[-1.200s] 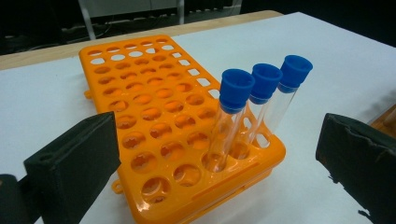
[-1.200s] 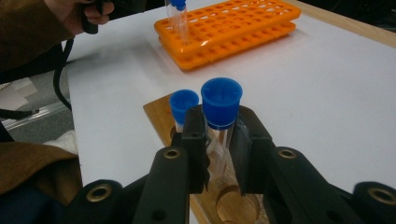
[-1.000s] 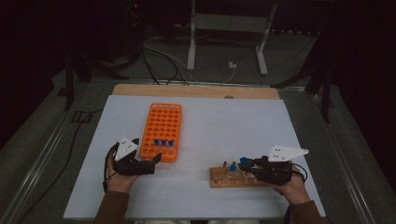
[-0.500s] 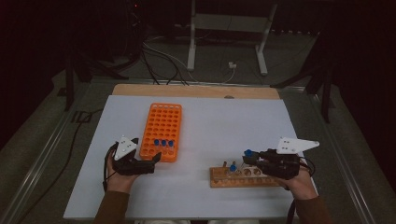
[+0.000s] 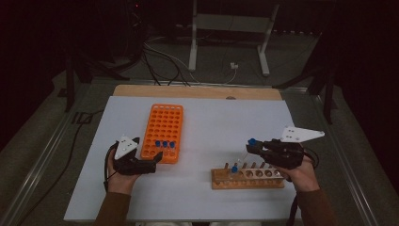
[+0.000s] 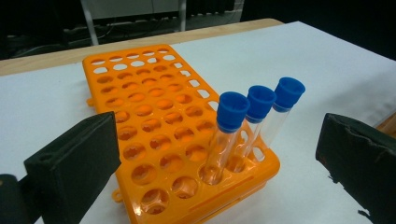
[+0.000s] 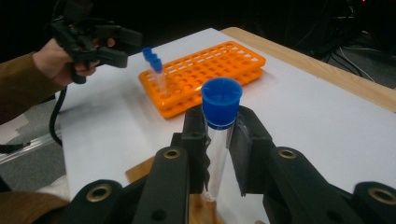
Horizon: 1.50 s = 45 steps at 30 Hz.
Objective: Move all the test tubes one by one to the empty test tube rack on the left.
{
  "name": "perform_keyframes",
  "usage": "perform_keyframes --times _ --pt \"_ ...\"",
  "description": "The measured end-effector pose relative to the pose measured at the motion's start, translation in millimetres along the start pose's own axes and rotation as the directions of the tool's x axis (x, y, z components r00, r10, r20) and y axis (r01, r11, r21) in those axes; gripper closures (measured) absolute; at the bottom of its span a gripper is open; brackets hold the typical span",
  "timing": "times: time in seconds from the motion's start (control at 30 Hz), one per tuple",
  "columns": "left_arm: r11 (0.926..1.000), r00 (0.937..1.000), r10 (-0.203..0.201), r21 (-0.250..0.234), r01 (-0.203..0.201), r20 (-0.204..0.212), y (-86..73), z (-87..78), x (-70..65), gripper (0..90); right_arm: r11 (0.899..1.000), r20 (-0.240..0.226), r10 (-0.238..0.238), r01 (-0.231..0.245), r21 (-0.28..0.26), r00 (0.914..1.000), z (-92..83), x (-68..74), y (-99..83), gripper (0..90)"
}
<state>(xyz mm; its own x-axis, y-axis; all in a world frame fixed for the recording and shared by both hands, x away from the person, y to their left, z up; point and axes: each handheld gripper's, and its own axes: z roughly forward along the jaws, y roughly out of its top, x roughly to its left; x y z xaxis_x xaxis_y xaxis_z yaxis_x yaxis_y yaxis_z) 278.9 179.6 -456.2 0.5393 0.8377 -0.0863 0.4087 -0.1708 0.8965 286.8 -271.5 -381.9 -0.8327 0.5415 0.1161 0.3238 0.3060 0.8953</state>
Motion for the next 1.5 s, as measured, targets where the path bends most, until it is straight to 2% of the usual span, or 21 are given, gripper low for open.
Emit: perform_keyframes --times 0.17,0.27,0.43,0.63,0.7,0.83,0.97,1.27,1.4,1.5 --pt "1.0000 0.9995 0.007 -0.003 -0.007 0.031 6.5 0.1 -3.6 1.1 1.000 0.006 -0.005 0.005 -0.008 1.0000 16.5 1.0 10.9 76.3" --pt "0.9997 0.9981 0.019 -0.015 -0.018 0.059 10.6 0.0 -8.4 1.3 1.000 0.014 -0.018 0.018 0.005 0.9997 28.7 3.4 18.0 76.3" --pt "0.9984 0.9947 0.038 -0.045 -0.034 0.096 18.7 -0.1 -15.4 1.2 1.000 -0.003 -0.026 0.026 0.009 0.9997 47.0 8.9 28.6 76.2" --pt "0.9947 0.9915 0.070 -0.083 -0.061 0.110 29.5 2.3 -26.3 1.2 0.999 -0.020 -0.038 0.039 0.022 0.9991 64.3 15.5 38.0 76.2" --pt "0.9940 0.9911 0.070 -0.092 -0.059 0.113 32.7 4.3 -29.8 1.2 0.999 -0.024 -0.039 0.039 0.022 0.9990 68.3 17.2 40.4 76.2" --pt "0.9959 0.9901 0.051 -0.081 -0.040 0.131 38.7 10.6 -36.1 1.2 0.999 -0.035 -0.034 0.035 0.026 0.9988 75.6 20.3 43.0 76.1" --pt "0.9967 0.9888 0.062 -0.060 -0.055 0.135 42.9 18.0 -43.5 1.2 0.999 -0.041 -0.030 0.032 0.039 0.9987 82.7 21.6 43.4 76.1" --pt "0.9961 0.9778 0.083 -0.046 -0.076 0.192 48.1 32.5 -58.7 1.3 0.999 -0.051 -0.024 0.026 0.039 0.9984 93.3 24.7 49.8 76.1" --pt "0.9942 0.9735 0.107 -0.035 -0.102 0.202 49.6 37.5 -66.0 3.1 0.999 -0.054 -0.022 0.024 0.045 0.9983 100.0 27.2 52.7 76.1" --pt "0.9935 0.9718 0.112 -0.047 -0.104 0.208 50.7 38.8 -70.7 7.2 0.998 -0.065 -0.025 0.028 0.048 0.9976 104.6 30.8 54.7 76.1"
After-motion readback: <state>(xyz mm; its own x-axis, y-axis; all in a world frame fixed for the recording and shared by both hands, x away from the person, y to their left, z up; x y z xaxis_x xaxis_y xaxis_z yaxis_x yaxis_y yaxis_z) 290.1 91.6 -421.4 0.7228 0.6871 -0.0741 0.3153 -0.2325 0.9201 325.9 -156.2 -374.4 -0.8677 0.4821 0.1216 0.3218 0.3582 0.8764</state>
